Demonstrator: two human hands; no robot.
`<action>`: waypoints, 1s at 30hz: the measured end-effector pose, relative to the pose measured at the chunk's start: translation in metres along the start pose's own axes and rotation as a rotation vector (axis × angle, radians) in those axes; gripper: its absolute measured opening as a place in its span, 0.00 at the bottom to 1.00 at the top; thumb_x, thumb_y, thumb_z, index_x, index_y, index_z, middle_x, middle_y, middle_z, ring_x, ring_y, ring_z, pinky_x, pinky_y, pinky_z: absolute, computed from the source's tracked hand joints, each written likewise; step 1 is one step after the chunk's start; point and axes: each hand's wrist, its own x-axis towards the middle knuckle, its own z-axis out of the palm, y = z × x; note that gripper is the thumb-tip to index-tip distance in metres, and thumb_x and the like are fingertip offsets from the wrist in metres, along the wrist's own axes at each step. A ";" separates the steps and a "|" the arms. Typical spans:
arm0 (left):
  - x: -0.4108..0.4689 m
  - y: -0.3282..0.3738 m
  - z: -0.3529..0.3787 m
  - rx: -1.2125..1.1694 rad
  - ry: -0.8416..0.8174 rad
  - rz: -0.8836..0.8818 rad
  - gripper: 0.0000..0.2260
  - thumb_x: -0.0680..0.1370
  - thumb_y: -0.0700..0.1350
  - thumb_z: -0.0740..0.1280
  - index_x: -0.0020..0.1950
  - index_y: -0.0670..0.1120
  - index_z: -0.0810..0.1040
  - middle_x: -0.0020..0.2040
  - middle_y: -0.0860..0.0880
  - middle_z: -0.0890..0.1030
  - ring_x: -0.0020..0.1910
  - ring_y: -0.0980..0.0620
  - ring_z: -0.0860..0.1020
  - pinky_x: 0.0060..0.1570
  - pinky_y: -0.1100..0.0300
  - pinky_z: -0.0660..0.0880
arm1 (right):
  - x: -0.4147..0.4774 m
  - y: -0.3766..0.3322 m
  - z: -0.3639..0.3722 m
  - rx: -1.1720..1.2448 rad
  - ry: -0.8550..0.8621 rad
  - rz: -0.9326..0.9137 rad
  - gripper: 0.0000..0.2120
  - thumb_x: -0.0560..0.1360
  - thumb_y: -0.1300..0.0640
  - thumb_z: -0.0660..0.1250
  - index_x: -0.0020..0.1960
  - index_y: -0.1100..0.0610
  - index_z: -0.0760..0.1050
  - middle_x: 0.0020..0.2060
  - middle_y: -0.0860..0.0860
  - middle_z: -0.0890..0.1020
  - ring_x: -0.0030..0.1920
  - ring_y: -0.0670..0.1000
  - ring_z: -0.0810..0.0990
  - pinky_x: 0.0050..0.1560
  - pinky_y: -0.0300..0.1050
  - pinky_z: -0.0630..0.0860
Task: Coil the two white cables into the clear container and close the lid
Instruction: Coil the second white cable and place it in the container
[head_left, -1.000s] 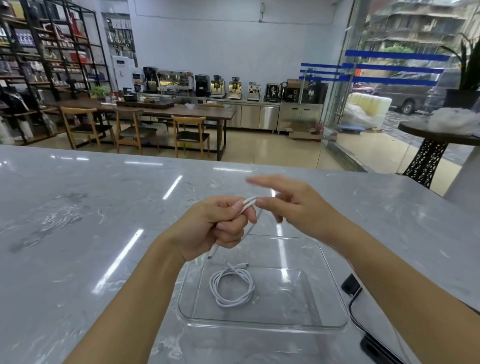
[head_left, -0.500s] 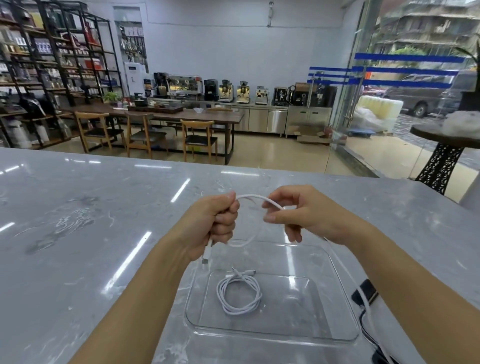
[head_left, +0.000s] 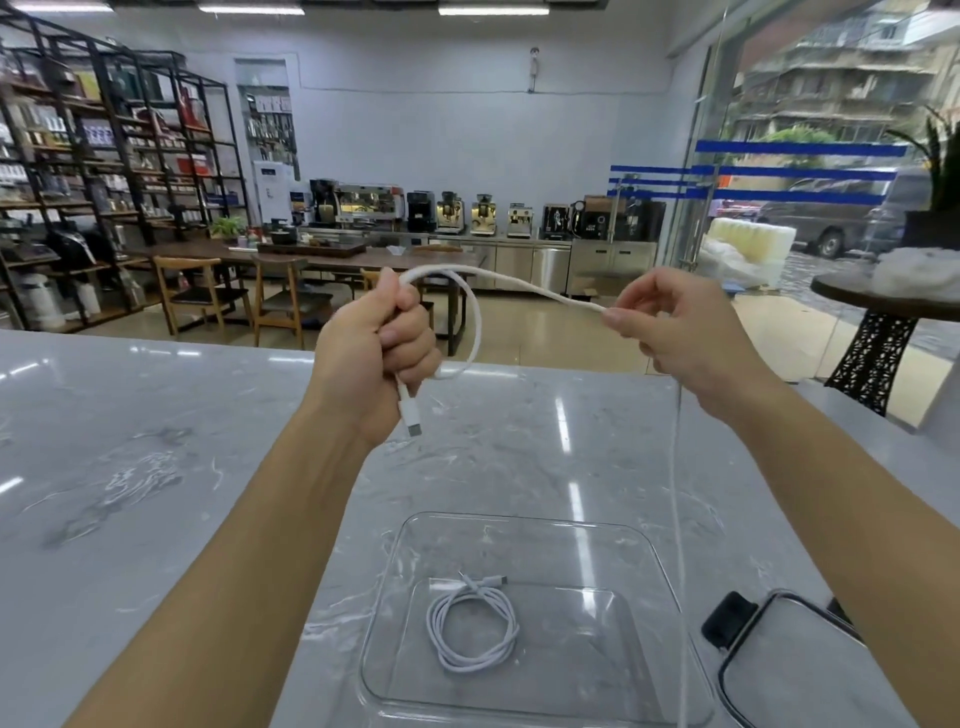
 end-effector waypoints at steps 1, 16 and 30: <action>0.001 0.004 0.001 -0.026 0.008 0.035 0.18 0.82 0.49 0.51 0.34 0.46 0.68 0.19 0.56 0.64 0.17 0.60 0.58 0.18 0.67 0.56 | -0.003 0.003 0.001 0.011 -0.011 0.023 0.06 0.70 0.58 0.71 0.38 0.54 0.74 0.30 0.50 0.76 0.28 0.45 0.72 0.28 0.38 0.69; -0.003 0.014 0.019 -0.007 0.022 0.159 0.18 0.82 0.50 0.51 0.35 0.46 0.69 0.20 0.56 0.63 0.18 0.59 0.58 0.19 0.66 0.59 | 0.007 -0.026 -0.035 -0.119 0.269 -0.145 0.04 0.70 0.55 0.70 0.42 0.55 0.76 0.33 0.45 0.75 0.33 0.41 0.72 0.36 0.34 0.73; -0.056 -0.064 -0.008 -0.173 -0.127 -0.330 0.14 0.77 0.47 0.57 0.36 0.43 0.75 0.20 0.54 0.65 0.20 0.57 0.52 0.18 0.66 0.56 | -0.056 0.072 0.008 -0.623 0.022 0.167 0.02 0.73 0.57 0.66 0.43 0.54 0.78 0.42 0.52 0.82 0.44 0.56 0.78 0.41 0.45 0.70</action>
